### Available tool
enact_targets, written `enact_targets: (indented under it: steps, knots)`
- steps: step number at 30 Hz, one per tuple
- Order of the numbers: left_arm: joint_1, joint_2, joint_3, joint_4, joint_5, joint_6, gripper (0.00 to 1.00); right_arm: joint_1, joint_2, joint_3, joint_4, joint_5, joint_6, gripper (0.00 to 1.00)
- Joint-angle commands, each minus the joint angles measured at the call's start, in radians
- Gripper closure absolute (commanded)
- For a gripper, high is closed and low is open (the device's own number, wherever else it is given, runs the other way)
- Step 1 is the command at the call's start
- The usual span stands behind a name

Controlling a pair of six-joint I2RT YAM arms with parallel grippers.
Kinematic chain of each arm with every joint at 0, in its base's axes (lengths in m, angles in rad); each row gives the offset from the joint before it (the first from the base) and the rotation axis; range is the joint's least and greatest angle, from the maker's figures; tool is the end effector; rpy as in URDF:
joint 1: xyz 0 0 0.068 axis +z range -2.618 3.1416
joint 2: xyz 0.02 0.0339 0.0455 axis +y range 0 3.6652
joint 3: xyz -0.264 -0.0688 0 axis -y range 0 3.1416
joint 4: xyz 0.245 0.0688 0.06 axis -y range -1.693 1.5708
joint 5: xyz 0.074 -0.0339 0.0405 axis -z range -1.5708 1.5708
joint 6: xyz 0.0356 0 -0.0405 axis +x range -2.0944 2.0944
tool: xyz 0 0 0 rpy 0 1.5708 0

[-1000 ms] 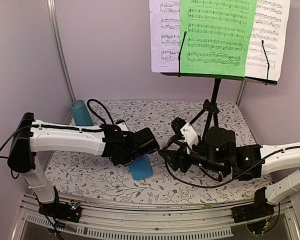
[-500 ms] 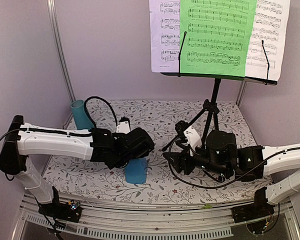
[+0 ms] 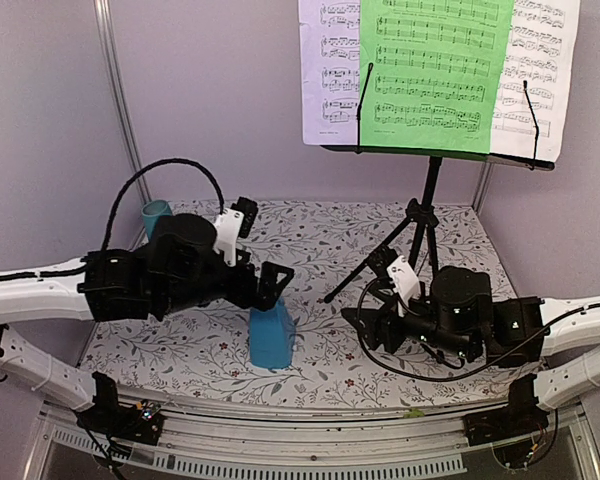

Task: Set up the instrument practice props
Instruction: Place the metronome at the center of the board, then adjust the metronome at the center of the board.

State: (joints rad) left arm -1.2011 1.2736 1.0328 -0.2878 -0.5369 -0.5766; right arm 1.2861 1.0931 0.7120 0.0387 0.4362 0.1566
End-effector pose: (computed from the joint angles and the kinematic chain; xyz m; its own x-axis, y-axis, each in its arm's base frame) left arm 0.1200 -0.2594 0.3130 -0.5026 0.0004 -0.8645 0.4386 0.8619 -0.2545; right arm 0.0842 0.2342 0.2768 -0.2114 -0.2190 -0.9525 -0.7341 0.6790 0.0068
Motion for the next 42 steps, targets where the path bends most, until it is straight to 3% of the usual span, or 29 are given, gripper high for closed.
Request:
enact_targets:
  steps: [1,7,8,13,17,22,34,38,42]
  knots:
    - [0.179,-0.189,-0.049,0.046,0.57,0.537,0.01,-0.005,-0.049,-0.034,-0.014,0.002,-0.025,0.29]
    - [0.488,-0.23,-0.047,-0.021,1.028,0.867,0.01,-0.005,-0.08,-0.059,0.003,-0.018,-0.054,0.28]
    - [0.517,-0.214,-0.048,-0.015,1.11,0.907,0.01,-0.005,-0.083,-0.058,0.003,-0.023,-0.055,0.28]
    - [0.536,-0.027,0.016,-0.098,1.217,1.017,0.03,-0.006,-0.101,-0.054,-0.006,-0.043,-0.06,0.28]
    - [0.529,0.097,0.043,-0.14,1.221,1.061,0.05,-0.005,-0.113,-0.055,-0.01,-0.038,-0.063,0.28]
    - [0.523,0.134,0.033,-0.092,1.208,1.096,0.06,-0.005,-0.118,-0.057,-0.012,-0.033,-0.06,0.28]
    - [0.461,0.132,-0.07,0.011,1.15,1.06,0.25,-0.005,-0.142,-0.08,-0.022,-0.023,-0.046,0.28]
    - [0.44,0.101,-0.109,0.133,1.06,0.927,0.42,-0.005,-0.152,-0.081,-0.031,-0.012,-0.041,0.29]
    - [0.342,0.05,-0.18,0.294,0.805,0.759,0.62,-0.005,-0.162,-0.085,-0.03,0.005,-0.019,0.29]
